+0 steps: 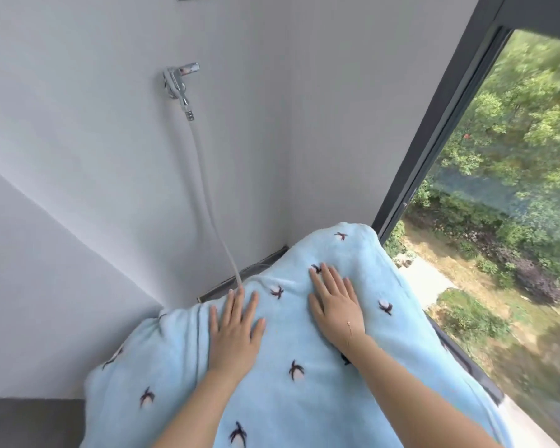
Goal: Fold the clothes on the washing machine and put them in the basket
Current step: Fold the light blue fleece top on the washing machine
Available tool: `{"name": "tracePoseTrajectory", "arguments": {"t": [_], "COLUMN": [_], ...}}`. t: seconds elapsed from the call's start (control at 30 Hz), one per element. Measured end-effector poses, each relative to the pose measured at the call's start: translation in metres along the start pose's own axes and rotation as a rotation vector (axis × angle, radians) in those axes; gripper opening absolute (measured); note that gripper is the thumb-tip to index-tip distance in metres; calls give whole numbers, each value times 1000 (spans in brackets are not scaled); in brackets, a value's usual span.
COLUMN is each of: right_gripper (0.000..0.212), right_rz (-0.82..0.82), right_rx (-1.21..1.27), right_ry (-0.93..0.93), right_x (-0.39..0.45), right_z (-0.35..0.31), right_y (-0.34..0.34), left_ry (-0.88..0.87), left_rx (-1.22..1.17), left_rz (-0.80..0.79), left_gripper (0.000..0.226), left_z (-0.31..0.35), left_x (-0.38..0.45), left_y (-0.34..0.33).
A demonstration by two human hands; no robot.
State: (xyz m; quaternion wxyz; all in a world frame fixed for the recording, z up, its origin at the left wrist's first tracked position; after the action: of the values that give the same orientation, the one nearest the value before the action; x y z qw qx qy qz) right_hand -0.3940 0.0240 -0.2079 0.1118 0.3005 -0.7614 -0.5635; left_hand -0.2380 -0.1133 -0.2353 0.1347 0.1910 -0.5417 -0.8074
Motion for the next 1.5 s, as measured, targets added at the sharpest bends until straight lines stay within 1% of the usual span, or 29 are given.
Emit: {"name": "tracePoseTrajectory", "arguments": {"t": [0.03, 0.1, 0.23, 0.3, 0.37, 0.43, 0.47, 0.53, 0.57, 0.6, 0.63, 0.67, 0.73, 0.8, 0.83, 0.9, 0.93, 0.97, 1.0, 1.07, 1.13, 1.17, 1.23, 1.27, 1.3, 1.37, 1.43, 1.47, 1.5], "right_gripper": [63, 65, 62, 59, 50, 39, 36, 31, 31, 32, 34, 34, 39, 50, 52, 46, 43, 40, 41, 47, 40, 35, 35, 37, 39, 39, 36, 33, 30], "right_rz": [16, 21, -53, -125, -175, -75, 11, 162, 213, 238, 256, 258, 212, 153, 124, 36, -37, -118, -204, -371, -502, -515, -491, -514, -563, -710, -835, -861, -846], "right_rx": [-13, -36, -68, 34, 268, 423, 439, 437, 431, 419, 409, 394, 355, 311, 324, 407, 438, 478, 538, 762, 1017, 1112, 1224, 1216, 1146, 918, 807, 825, 896], "right_ry": [-12, -31, -33, 4, -17, -106, -159, -292, -377, -462, -559, -645, -752, -748, -733, -710, -698, -695, -703, -758, -759, -698, -553, -477, -400, -260, -152, -109, -98], "right_x": [3, 10, 15, 18, 15, 1, -8, -41, -63, -78, -99, -115, -142, -154, -158, -161, -158, -154, -150, -147, -145, -139, -129, -127, -127, -139, -154, -158, -160], "right_z": [6, 13, 17, 16, 18, 38, 51, 87, 110, 130, 154, 175, 206, 215, 216, 210, 206, 203, 200, 195, 172, 153, 113, 91, 70, 35, 19, 17, 20], "right_y": [1, 0, -6, -5, 6, 32, 46, 67, 73, 74, 75, 74, 68, 66, 65, 63, 60, 57, 54, 48, 50, 57, 72, 73, 68, 51, 36, 33, 34], "left_ry": [11, 12, 25, 33, 93, 134, 118, -40, -138, -203, -239, -231, -217, -221, -228, -162, -189, -251, -304, -307, -169, -67, 155, 258, 353, 492, 529, 523, 508], "left_rx": [7, 56, 93, 144, 101, 46, 3, -19, -11, 27, 94, 125, 113, 172, 187, 64, -8, -118, -278, -565, -789, -932, -1263, -1418, -1545, -1693, -1815, -1832, -1801], "left_rz": [-39, -17, 2, 21, -85, -90, -29, 84, 68, -3, -57, -111, -150, -154, -112, -153, -115, -50, -31, -93, -133, -137, -179, -178, -159, -108, -110, -113, -126], "left_gripper": [68, 59, 60, 65, 64, 61, 60, 60, 60, 59, 57, 57, 62, 67, 67, 66, 65, 61, 56, 46, 39, 38, 43, 47, 51, 58, 60, 60, 63], "left_z": [0, 0, -1, -3, -1, 16, 30, 73, 97, 110, 120, 121, 125, 126, 127, 132, 142, 157, 171, 189, 188, 182, 172, 161, 149, 125, 121, 123, 125], "left_x": [-1, -1, -6, -6, -4, -6, -7, -16, -25, -32, -39, -41, -43, -40, -35, -31, -29, -30, -32, -36, -36, -35, -31, -28, -26, -28, -34, -36, -38], "left_y": [-2, 2, -1, 1, -2, 4, 10, 10, -2, -20, -35, -46, -54, -45, -42, -37, -30, -25, -22, -33, -38, -33, -31, -32, -32, -32, -29, -28, -26]}}
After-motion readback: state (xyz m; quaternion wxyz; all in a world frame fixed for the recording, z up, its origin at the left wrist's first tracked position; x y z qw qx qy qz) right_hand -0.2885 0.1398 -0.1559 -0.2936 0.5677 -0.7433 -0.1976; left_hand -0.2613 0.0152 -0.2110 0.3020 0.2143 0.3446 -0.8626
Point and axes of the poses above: each hand's wrist, its own x-axis towards the middle knuckle, its own y-axis out of the back of the hand, z = x × y, the point moved 10 cm from there along x, towards the middle knuckle, and after that the axes turned 10 degrees about -y, right-handed, at the moved point
